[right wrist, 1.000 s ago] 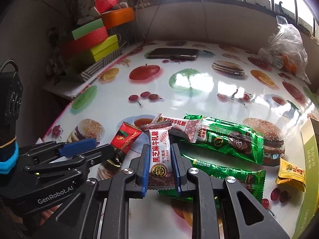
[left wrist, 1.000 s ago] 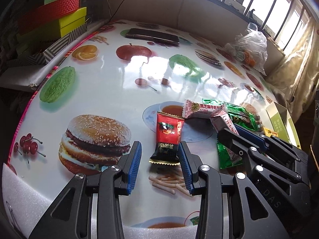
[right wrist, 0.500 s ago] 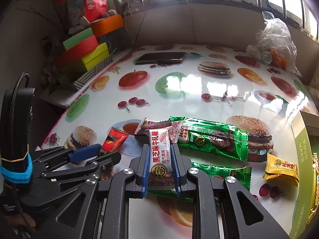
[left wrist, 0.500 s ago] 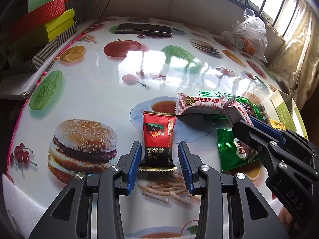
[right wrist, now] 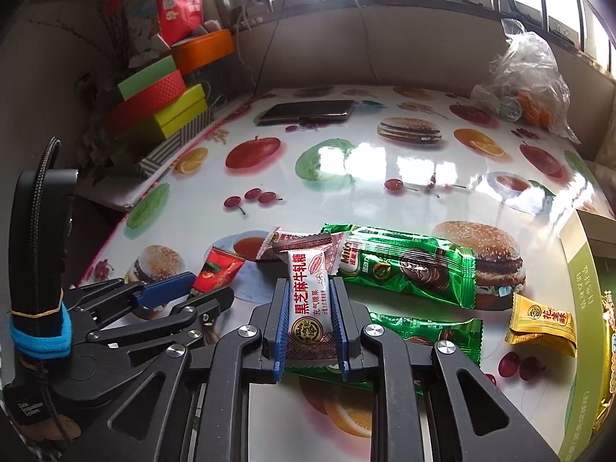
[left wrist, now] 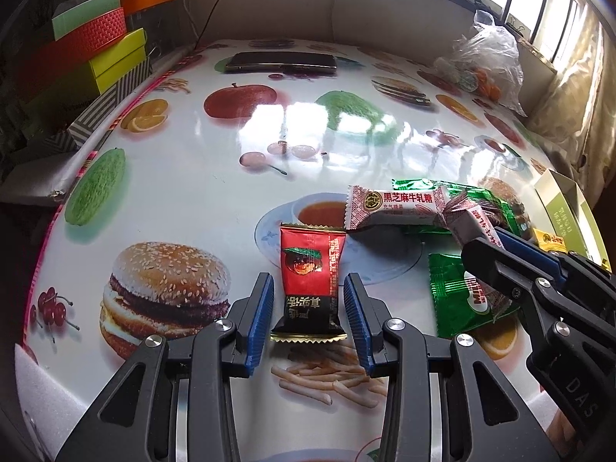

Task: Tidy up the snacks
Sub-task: 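Grasp the white-and-red wrapped bar with the right gripper while the left gripper grasps the red packet, then lift and carry the white bar and red packet over the green box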

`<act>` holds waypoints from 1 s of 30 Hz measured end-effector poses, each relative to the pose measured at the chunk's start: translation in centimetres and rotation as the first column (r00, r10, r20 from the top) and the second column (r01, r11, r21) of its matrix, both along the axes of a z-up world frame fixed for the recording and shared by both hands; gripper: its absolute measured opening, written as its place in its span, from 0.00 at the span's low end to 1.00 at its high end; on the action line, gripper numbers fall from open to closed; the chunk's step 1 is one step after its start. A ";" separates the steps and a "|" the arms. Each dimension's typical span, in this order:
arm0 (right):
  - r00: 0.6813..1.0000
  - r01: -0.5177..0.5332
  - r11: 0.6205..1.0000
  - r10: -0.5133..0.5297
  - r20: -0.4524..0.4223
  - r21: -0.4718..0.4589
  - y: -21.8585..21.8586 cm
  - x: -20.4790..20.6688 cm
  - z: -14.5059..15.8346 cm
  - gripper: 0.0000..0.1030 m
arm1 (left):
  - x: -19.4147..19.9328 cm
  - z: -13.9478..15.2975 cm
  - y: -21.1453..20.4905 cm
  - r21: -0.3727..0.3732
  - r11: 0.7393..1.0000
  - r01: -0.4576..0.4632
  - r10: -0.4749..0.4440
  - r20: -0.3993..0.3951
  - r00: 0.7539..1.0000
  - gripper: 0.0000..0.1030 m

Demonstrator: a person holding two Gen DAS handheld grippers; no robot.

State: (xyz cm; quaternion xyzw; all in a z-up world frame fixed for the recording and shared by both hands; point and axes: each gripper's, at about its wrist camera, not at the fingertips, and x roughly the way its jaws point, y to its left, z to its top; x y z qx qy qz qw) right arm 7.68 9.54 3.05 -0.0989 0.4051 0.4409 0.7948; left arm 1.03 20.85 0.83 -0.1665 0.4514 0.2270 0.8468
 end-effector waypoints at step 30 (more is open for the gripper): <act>1.000 0.021 0.999 -0.021 -0.003 0.028 -0.9 0.0 1.0 0.19 | -0.9 2.8 -0.6 0.039 0.999 -0.019 0.018 0.046 0.999 0.24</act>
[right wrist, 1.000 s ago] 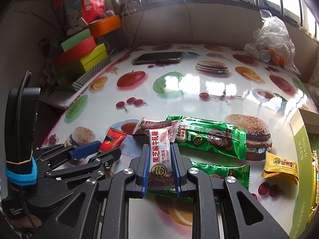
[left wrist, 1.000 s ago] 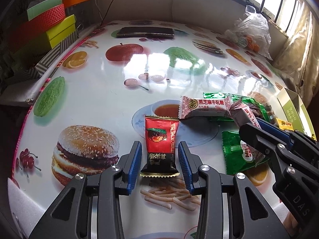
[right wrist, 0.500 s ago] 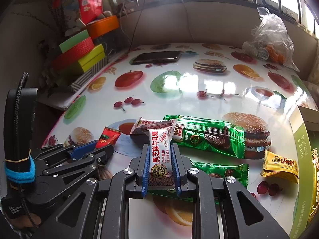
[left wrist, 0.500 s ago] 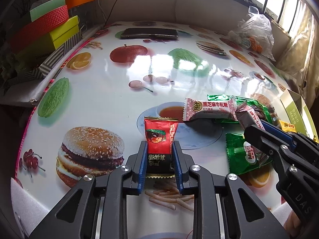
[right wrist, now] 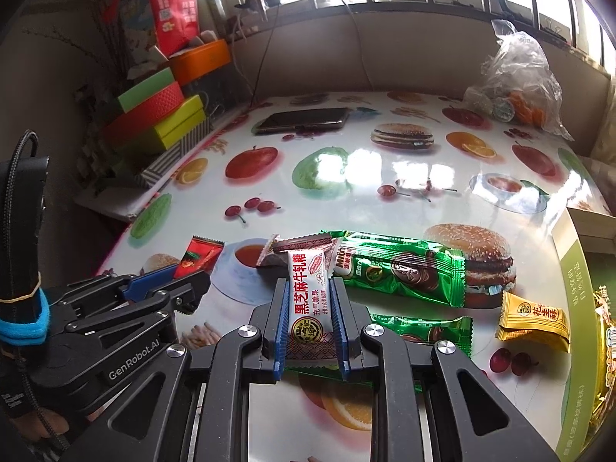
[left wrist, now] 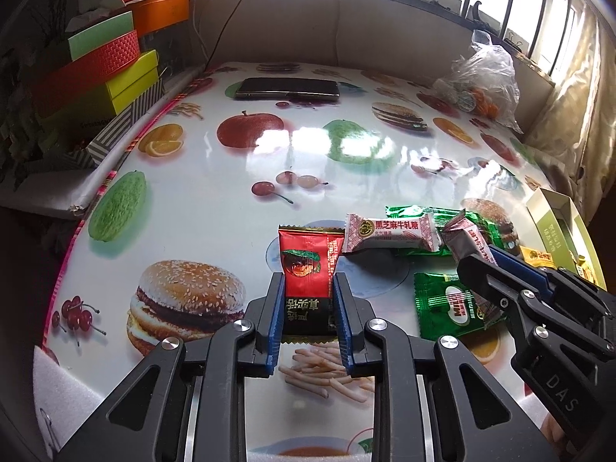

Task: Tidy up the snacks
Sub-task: 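Lift and carry the white bar and red packet over the green box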

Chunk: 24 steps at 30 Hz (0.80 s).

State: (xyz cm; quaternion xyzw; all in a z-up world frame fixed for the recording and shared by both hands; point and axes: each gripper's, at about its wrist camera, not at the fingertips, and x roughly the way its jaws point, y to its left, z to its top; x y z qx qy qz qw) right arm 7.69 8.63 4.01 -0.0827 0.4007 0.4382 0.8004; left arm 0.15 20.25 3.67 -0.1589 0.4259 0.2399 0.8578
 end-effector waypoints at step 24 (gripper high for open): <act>0.987 0.161 0.986 -0.162 0.019 0.050 -6.9 1.9 3.0 0.19 | 3.8 3.4 -6.5 -0.007 0.984 0.178 -0.177 0.067 0.982 0.24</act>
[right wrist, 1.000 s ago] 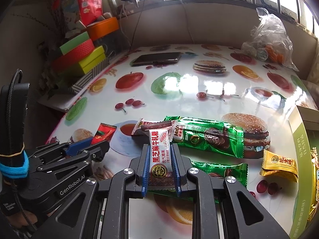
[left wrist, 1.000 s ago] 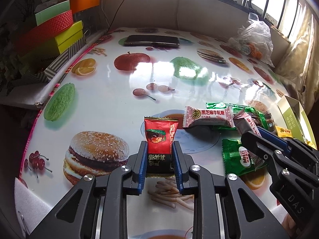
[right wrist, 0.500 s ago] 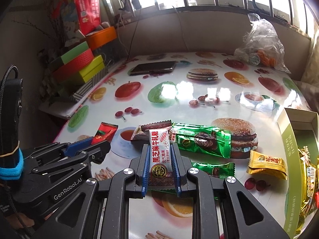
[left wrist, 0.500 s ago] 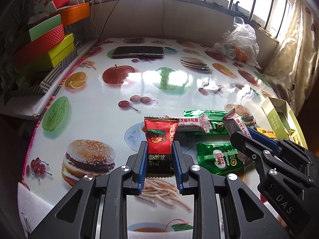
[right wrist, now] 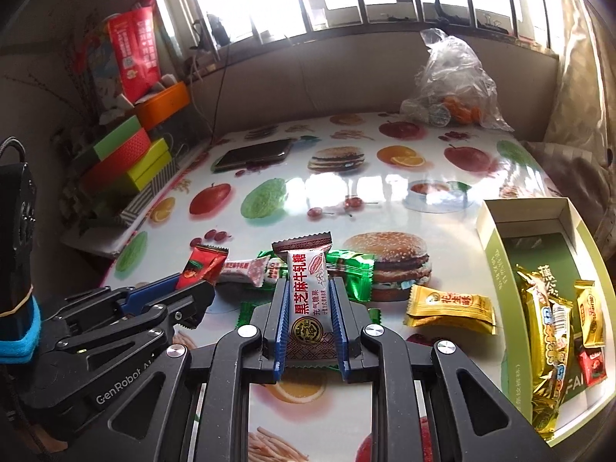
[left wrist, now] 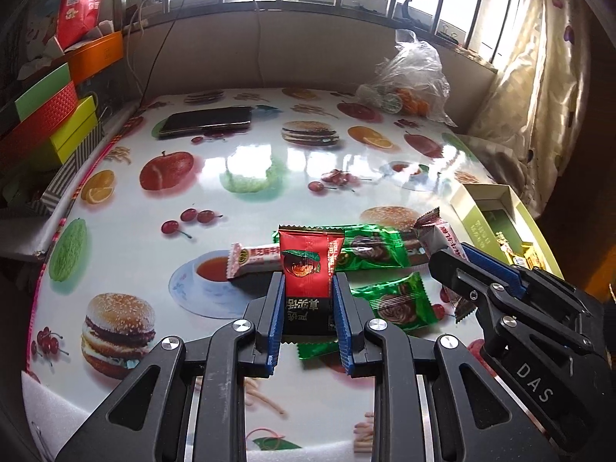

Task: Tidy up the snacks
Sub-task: 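Lift and carry the white bar and red packet over the green box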

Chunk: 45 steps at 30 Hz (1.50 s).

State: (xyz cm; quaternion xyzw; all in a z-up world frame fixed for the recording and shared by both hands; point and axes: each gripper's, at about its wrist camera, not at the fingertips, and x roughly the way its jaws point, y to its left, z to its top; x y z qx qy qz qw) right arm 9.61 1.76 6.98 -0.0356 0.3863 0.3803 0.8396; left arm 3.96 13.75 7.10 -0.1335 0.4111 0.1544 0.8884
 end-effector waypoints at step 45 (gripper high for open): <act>0.926 0.377 0.925 -0.376 0.030 -0.043 -16.0 5.2 0.9 0.19 | 11.7 0.8 -12.9 -0.086 0.929 0.360 -0.360 0.022 0.933 0.24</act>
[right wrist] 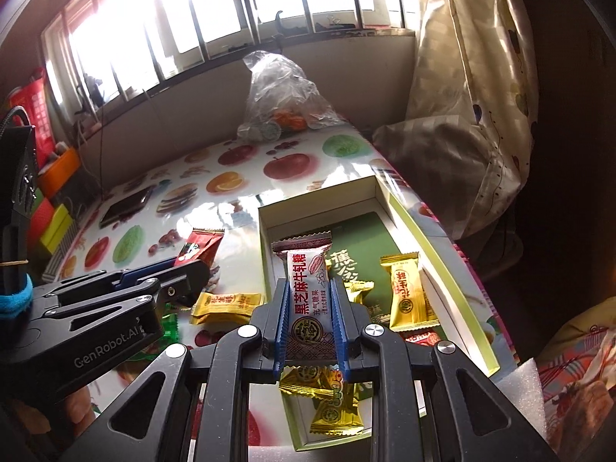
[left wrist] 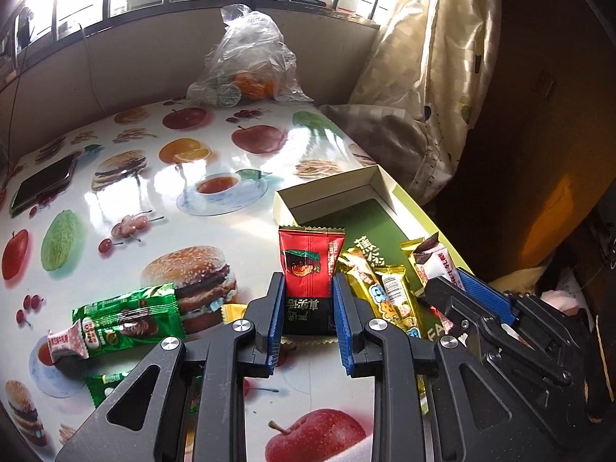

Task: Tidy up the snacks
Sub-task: 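Lift and carry the white bar and red packet over the green box, then lower both snacks into the box and open both grippers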

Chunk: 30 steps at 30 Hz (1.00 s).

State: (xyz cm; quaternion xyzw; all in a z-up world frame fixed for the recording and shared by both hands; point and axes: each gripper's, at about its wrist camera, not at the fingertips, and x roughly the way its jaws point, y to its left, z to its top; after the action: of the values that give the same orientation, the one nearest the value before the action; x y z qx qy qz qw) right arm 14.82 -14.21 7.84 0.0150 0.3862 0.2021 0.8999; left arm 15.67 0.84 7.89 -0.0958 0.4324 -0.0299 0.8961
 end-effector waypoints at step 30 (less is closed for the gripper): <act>0.991 0.090 0.989 -0.101 -0.090 -0.116 -3.2 2.5 -4.8 0.19 | 6.0 -3.6 -3.8 0.024 0.994 0.106 -0.103 -0.100 0.990 0.24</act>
State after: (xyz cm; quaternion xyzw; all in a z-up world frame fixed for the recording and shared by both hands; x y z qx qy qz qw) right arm 17.28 -17.38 3.08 -0.0072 0.4385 0.1359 0.8884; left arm 21.65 -2.93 4.32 -0.0611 0.4810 -0.0656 0.8721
